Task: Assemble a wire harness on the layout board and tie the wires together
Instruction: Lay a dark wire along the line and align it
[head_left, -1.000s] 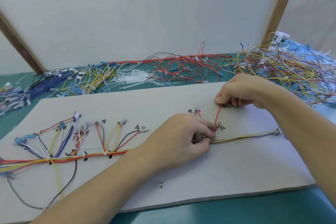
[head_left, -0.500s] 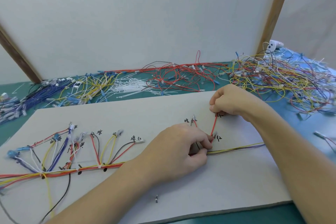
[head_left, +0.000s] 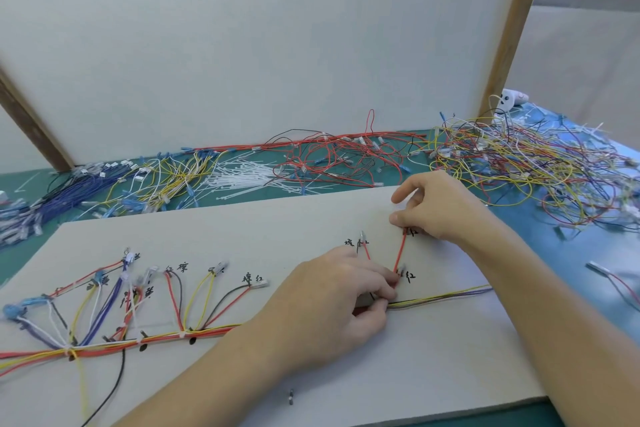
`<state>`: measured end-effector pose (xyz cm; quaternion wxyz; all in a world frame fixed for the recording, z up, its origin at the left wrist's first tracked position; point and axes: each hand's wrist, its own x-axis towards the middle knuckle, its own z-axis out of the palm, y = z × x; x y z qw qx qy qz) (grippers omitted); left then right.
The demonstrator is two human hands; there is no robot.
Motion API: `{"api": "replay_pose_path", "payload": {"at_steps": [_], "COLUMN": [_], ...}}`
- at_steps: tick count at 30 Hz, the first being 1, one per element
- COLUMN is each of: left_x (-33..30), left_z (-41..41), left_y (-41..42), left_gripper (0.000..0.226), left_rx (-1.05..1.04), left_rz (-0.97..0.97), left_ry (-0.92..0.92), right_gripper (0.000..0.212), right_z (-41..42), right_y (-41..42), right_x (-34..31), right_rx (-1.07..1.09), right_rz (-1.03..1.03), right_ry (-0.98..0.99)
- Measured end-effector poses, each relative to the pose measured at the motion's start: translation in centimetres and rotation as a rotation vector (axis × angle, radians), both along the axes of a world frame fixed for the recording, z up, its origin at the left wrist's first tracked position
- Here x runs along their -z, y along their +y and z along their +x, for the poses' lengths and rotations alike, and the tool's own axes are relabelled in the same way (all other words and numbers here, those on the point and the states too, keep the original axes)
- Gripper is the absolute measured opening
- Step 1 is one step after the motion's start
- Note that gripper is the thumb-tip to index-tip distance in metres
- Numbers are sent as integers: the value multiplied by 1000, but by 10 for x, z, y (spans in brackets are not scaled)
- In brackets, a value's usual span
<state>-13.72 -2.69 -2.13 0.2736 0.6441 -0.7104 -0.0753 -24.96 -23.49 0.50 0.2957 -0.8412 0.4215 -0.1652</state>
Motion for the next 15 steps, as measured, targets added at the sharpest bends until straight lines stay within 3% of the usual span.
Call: {"api": "replay_pose_path", "payload": {"at_steps": [5, 9, 15], "left_x": [0, 0, 1], "left_z": [2, 2, 4], "left_y": [0, -1, -1], "left_gripper": [19, 17, 17], "left_rx": [16, 22, 14], "left_rz": [16, 19, 36], "left_ry": [22, 37, 72], "right_gripper": [18, 16, 25], "right_z": [5, -3, -9], "right_y": [7, 2, 3], "right_x": [-1, -8, -12], "right_rx": [-180, -202, -276], "right_rz": [-98, -128, 1], "right_ry": [-1, 33, -13]}}
